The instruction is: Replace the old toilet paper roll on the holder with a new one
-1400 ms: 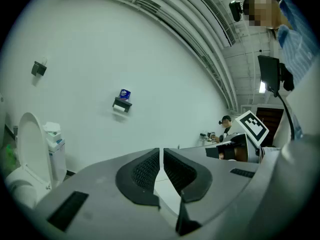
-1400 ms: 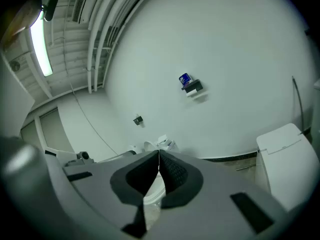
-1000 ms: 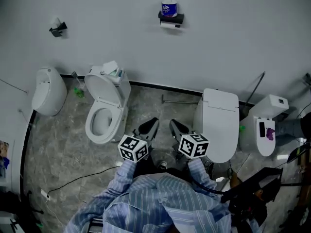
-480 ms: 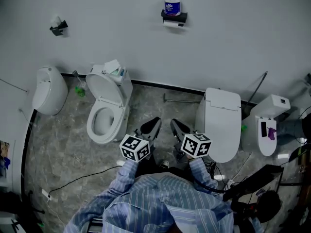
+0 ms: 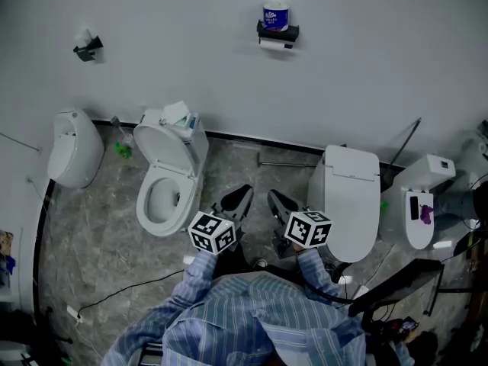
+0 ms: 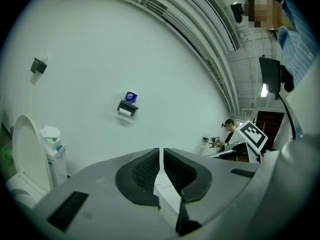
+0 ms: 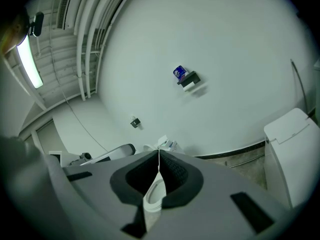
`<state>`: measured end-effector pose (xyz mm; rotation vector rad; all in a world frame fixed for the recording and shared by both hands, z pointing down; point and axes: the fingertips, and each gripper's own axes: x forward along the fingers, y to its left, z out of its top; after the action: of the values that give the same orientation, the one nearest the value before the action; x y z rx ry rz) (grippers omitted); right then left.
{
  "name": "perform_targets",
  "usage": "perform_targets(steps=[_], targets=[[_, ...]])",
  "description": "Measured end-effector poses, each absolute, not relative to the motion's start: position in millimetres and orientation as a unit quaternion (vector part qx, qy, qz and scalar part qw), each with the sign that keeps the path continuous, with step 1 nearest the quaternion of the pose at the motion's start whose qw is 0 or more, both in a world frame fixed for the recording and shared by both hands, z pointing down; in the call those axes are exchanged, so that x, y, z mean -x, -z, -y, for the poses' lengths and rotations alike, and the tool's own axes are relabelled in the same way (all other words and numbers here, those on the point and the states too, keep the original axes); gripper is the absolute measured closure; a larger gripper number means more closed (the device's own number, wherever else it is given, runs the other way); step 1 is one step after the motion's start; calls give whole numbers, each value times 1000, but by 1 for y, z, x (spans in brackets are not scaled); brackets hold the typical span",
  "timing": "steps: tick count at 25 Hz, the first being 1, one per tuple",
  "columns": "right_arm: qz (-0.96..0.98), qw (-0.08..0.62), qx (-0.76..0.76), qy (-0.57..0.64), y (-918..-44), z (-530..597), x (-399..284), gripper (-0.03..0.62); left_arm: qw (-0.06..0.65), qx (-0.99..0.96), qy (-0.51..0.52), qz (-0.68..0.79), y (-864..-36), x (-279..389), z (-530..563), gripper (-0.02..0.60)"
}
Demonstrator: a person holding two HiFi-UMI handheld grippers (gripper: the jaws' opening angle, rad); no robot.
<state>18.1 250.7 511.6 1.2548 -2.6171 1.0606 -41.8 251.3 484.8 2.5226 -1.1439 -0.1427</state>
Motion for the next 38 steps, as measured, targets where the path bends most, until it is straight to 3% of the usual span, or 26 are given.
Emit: perform_targets(steps=[21, 38], targets=[[815, 10, -461, -352, -520, -129, 58, 588, 181, -920, 36, 347, -481, 126, -117, 575], [784, 20, -502, -364, -535, -103, 68, 588, 222, -916, 45, 331, -502, 149, -75, 575]])
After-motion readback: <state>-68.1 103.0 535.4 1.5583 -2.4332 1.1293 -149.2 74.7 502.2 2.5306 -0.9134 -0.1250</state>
